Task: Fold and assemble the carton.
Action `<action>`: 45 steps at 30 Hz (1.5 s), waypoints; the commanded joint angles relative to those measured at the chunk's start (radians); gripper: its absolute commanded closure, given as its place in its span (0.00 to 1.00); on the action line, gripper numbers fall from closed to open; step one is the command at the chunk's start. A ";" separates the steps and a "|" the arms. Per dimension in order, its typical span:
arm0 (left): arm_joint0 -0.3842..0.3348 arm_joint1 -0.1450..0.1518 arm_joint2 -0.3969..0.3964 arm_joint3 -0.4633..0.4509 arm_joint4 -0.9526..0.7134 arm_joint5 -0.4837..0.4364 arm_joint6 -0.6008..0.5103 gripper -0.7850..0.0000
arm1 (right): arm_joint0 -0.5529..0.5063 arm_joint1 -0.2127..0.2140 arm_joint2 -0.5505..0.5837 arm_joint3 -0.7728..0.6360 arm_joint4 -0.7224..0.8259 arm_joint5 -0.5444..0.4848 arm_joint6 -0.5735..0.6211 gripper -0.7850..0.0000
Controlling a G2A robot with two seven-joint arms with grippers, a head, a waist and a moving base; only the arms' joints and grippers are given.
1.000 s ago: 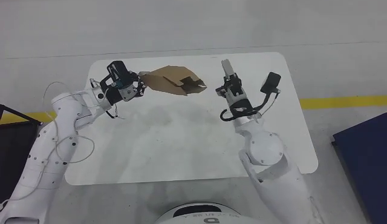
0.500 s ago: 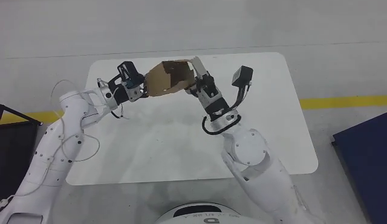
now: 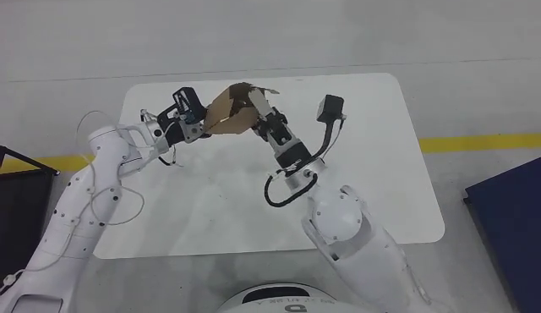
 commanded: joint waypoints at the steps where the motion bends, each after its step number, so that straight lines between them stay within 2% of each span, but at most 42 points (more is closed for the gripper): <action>1: 0.002 -0.001 0.002 -0.003 -0.003 0.003 -0.006 1.00 | 0.003 0.000 -0.017 -0.001 -0.035 -0.009 0.010 0.00; 4: 0.001 -0.003 0.009 -0.008 -0.007 0.007 -0.026 1.00 | 0.013 -0.001 -0.049 0.005 -0.103 -0.018 0.023 0.00; 9: -0.003 -0.005 0.012 -0.014 -0.006 0.011 -0.051 1.00 | 0.020 0.000 -0.073 0.006 -0.237 0.028 0.040 0.00; 35: 0.021 -0.005 -0.012 -0.037 0.023 0.001 -0.060 1.00 | 0.017 -0.012 -0.071 0.007 -0.230 0.011 0.065 0.00; 45: 0.045 -0.002 -0.052 -0.058 -0.005 0.017 -0.027 1.00 | -0.071 0.005 0.020 -0.051 -0.270 0.063 0.064 0.02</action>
